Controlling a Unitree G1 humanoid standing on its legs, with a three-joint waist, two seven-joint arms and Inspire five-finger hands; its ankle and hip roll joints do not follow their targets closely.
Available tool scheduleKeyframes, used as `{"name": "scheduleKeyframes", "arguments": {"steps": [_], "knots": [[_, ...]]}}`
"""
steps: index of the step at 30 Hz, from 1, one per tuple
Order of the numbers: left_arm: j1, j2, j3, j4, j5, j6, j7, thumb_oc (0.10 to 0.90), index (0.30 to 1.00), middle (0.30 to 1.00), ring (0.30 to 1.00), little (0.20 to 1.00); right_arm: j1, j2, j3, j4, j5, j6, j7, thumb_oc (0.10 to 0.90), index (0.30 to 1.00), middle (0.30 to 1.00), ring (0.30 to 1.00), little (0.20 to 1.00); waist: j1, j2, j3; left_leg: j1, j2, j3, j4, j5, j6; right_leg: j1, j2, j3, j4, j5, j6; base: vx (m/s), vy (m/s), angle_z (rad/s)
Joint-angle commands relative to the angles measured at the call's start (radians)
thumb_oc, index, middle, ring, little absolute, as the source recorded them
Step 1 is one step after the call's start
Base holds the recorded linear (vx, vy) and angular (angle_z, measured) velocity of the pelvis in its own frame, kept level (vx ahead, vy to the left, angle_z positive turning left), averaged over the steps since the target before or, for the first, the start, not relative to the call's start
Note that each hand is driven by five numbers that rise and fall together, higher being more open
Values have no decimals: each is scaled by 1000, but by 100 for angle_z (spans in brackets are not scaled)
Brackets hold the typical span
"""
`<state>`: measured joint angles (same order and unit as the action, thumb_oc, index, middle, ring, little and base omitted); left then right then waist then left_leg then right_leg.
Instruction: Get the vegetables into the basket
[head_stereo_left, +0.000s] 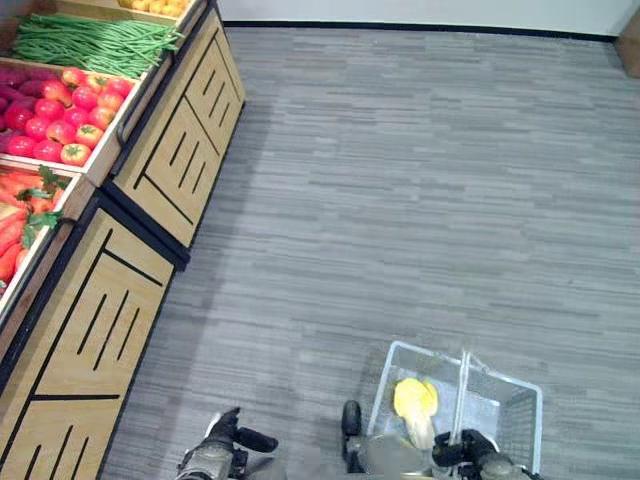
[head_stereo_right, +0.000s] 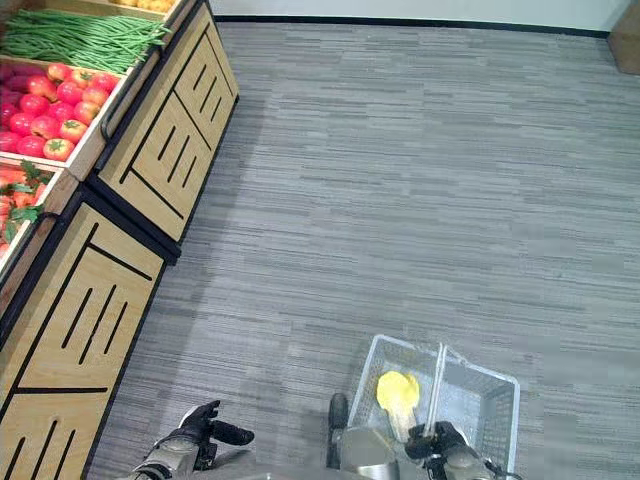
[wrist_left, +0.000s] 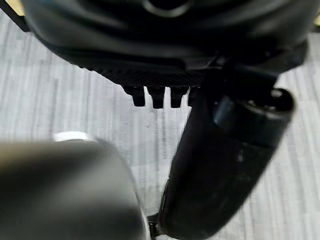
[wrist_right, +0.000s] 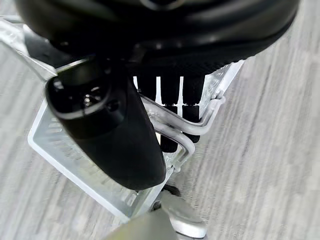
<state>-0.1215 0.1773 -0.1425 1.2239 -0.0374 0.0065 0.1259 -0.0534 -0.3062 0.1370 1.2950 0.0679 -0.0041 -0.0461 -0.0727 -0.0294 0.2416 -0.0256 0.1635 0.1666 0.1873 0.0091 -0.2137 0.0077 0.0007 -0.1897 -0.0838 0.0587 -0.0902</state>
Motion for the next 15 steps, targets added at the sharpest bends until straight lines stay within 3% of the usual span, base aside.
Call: {"name": "scheduleKeyframes", "arguments": {"steps": [1, 4, 8, 11, 13, 15], "knots": [[24, 22, -40, 17, 10, -2, 23, 900, 1000, 1000, 1000, 1000, 81, -55, 0, 7, 19, 7, -24, 400, 300, 300, 300, 300, 31, 37, -7, -129, -21, -12, -196, 197, 66, 8, -71, 99, 107, -69, 177, 596, 77, -49], [32, 20, -40, 18, 5, -2, 25, 900, 1000, 1000, 1000, 1000, 74, -55, 1, 6, 21, 1, -33, 400, 300, 300, 300, 300, 55, 39, -3, -191, -19, -48, -263, 245, 55, 64, -54, 161, 110, -105, 175, 408, 56, -48], [53, 27, -25, 25, 10, 0, 27, 900, 1000, 1000, 1000, 1000, 68, -55, 6, 7, 22, -2, -29, 400, 300, 300, 300, 300, 88, 30, -5, -259, 0, -2, -275, 263, 51, 148, -35, 247, 126, -170, 167, 398, 83, -94], [77, 39, -5, 29, 12, 5, 28, 900, 1000, 1000, 1000, 1000, 61, -48, 6, 9, 20, -1, -22, 400, 300, 300, 300, 300, 110, 28, -27, -243, 15, 22, -274, 276, 69, 223, -38, 301, 107, -210, 178, 337, 142, -90], [79, 41, -5, 33, 16, 3, 25, 900, 1000, 1000, 1000, 1000, 63, -40, 5, 10, 27, -4, -19, 400, 300, 300, 300, 300, 124, 12, -40, -254, 9, 48, -249, 292, 79, 246, -70, 316, 101, -219, 190, 314, 182, -100], [81, 51, 0, 45, 27, 3, 23, 900, 1000, 1000, 1000, 1000, 62, -33, -5, 16, 30, -1, -16, 400, 300, 300, 300, 300, 134, -19, -61, -262, -19, 64, -207, 259, 106, 248, -110, 334, 121, -197, 215, 294, 153, -54]]}}
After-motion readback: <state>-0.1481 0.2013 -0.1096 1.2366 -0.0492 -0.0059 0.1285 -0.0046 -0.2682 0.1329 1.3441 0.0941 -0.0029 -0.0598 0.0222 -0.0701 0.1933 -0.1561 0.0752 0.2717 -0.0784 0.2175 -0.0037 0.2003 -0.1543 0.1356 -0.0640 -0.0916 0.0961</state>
